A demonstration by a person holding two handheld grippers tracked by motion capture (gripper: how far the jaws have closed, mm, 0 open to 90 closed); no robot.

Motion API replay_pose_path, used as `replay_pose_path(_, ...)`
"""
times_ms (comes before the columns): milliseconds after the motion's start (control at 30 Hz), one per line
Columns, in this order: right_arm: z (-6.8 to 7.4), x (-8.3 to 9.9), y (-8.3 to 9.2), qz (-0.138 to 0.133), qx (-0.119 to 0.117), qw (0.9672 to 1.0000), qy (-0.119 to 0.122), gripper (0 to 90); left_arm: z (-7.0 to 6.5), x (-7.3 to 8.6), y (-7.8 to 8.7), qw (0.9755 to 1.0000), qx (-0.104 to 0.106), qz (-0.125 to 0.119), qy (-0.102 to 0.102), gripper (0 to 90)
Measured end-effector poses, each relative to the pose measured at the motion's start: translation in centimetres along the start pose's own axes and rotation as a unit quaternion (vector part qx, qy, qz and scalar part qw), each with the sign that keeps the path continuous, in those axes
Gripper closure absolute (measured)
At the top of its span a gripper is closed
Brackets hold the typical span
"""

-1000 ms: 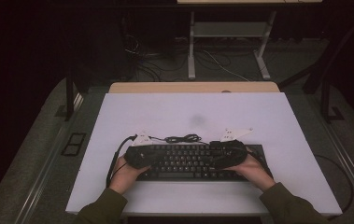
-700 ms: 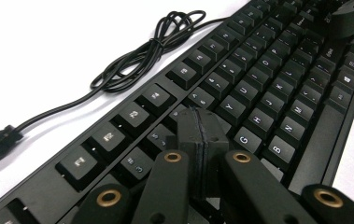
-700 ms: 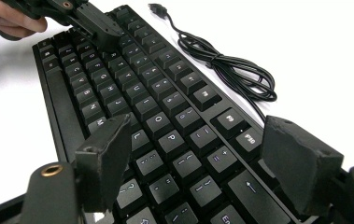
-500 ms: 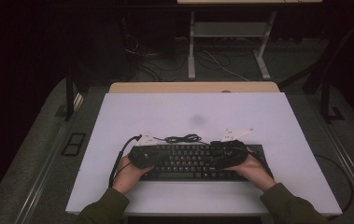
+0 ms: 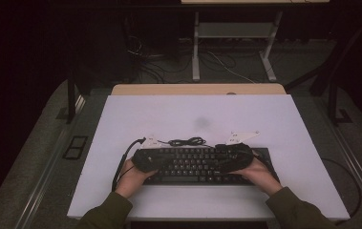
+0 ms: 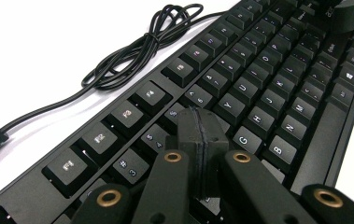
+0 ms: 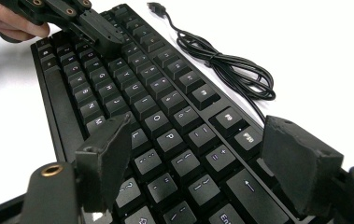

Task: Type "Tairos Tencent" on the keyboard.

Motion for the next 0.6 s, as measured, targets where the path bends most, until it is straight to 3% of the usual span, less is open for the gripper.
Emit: replay_pose_path(600,0.01,-0.07,0.05,-0.003,-0.002,1.0000,-0.002,24.5,0.15,-0.15,0.71,1.0000,-0.002,-0.008,0.001,89.4)
Point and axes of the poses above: each handheld gripper's, and its own axes: y roughly backward along the jaws, x roughly out of its underside, z roughly to its left, the point moved 10 cm from there along -y, roughly forward along the jaws, and after that the axes turned 13 degrees about z, right-handed, at the moved point
